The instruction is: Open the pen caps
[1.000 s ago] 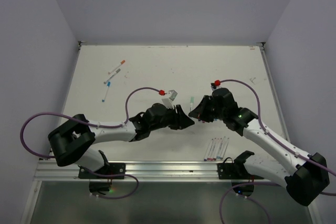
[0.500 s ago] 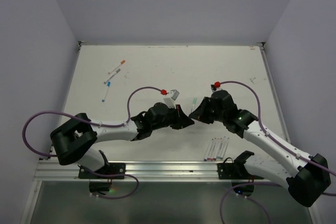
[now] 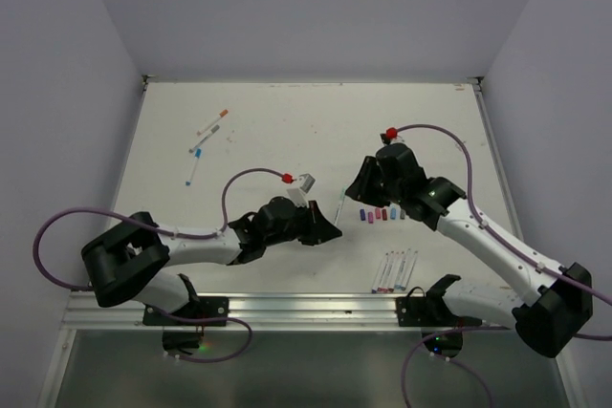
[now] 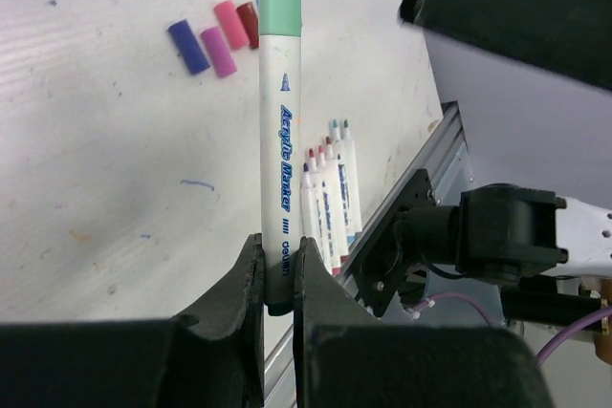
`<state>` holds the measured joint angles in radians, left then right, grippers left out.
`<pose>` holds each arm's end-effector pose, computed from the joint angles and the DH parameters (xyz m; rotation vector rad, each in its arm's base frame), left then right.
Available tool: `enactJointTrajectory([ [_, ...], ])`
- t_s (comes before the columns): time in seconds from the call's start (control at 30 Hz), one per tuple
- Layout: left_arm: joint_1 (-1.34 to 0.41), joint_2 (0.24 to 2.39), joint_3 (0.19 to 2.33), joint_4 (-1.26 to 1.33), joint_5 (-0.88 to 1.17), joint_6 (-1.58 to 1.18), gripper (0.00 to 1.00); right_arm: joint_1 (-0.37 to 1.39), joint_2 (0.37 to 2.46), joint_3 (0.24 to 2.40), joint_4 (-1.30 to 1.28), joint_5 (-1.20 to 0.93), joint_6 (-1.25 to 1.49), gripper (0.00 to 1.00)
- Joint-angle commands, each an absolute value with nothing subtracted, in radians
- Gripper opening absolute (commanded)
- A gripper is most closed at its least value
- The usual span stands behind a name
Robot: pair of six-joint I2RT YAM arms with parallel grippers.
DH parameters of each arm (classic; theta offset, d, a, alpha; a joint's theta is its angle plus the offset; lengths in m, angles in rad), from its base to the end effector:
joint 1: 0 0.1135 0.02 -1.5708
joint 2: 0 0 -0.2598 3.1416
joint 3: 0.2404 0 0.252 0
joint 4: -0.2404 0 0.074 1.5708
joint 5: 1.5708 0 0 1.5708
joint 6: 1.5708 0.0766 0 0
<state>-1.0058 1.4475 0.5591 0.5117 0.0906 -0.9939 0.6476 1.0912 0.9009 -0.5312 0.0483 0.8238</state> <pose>0.1701 -0.2813 0.1639 0.0818 2.2237 -1.3267 0.2134 0.1568 0.2572 0.2367 2.3825 0.6836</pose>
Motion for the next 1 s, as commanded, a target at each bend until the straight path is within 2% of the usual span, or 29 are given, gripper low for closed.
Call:
enactJointTrajectory([
  [0.0, -1.003, 1.385, 0.514, 0.577, 0.097, -1.019, 0.0, 0.643, 1.14, 0.982, -0.577, 0.117, 0.778, 0.35],
  [0.43, -1.003, 1.299, 0.48, 0.548, 0.081, -0.993, 0.0, 0.64, 1.244, 0.983, -0.462, 0.003, 0.784, 0.35],
  [0.73, -1.003, 1.307, 0.486, 0.543, 0.077, -0.989, 0.0, 0.641, 1.155, 0.962, -0.456, 0.02, 0.796, 0.35],
  [0.97, -1.003, 1.325, 0.511, 0.546, 0.083, -0.985, 0.0, 0.641, 1.183, 0.95, -0.428, -0.023, 0.801, 0.35],
])
